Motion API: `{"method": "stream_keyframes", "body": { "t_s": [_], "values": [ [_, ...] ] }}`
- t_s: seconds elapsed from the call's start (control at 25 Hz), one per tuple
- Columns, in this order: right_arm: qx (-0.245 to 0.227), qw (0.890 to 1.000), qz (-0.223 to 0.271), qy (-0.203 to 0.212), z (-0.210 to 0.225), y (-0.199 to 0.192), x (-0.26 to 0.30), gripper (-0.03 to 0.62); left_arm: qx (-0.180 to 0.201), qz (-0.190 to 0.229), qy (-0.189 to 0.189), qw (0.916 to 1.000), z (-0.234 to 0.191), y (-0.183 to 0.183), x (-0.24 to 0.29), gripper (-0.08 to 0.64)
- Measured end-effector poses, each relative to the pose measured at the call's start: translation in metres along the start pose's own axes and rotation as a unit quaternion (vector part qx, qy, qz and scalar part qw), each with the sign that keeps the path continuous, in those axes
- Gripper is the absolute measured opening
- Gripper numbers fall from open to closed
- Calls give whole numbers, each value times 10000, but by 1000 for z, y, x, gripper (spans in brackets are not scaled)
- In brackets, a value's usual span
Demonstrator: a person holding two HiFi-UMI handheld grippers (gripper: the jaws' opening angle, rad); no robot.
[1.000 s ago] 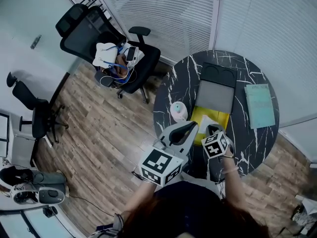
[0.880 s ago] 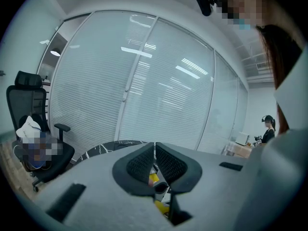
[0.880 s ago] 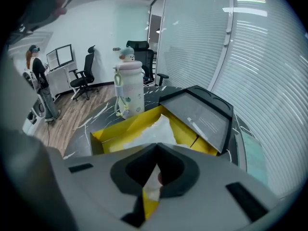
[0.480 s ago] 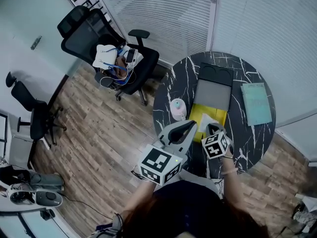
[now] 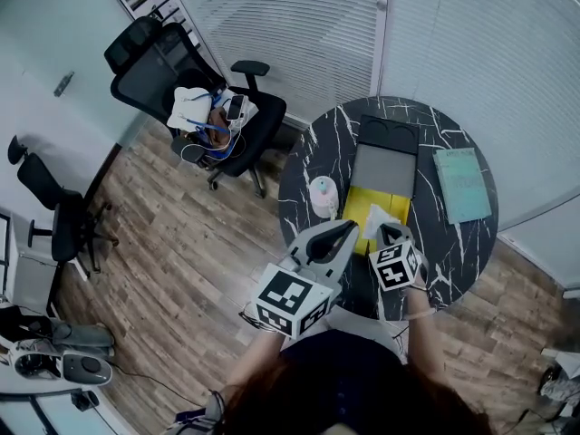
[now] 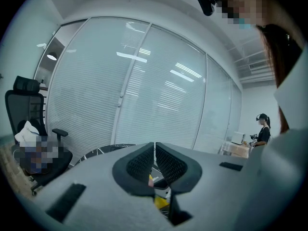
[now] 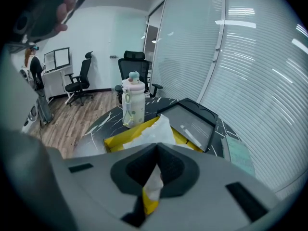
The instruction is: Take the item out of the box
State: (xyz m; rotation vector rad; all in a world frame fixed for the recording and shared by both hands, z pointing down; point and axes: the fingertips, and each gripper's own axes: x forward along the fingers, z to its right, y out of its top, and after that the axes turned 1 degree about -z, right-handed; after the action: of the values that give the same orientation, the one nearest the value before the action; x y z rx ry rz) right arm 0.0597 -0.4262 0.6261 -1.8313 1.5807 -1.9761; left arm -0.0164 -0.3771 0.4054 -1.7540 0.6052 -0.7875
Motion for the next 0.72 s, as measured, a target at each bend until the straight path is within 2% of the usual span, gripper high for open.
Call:
{"method": "stream_keyframes", "body": {
  "t_s": [0.72],
  "values": [
    [74, 9985, 380, -376, -19, 17, -55, 25, 103, 163, -172, 9997, 24, 1, -45, 28]
  ]
}}
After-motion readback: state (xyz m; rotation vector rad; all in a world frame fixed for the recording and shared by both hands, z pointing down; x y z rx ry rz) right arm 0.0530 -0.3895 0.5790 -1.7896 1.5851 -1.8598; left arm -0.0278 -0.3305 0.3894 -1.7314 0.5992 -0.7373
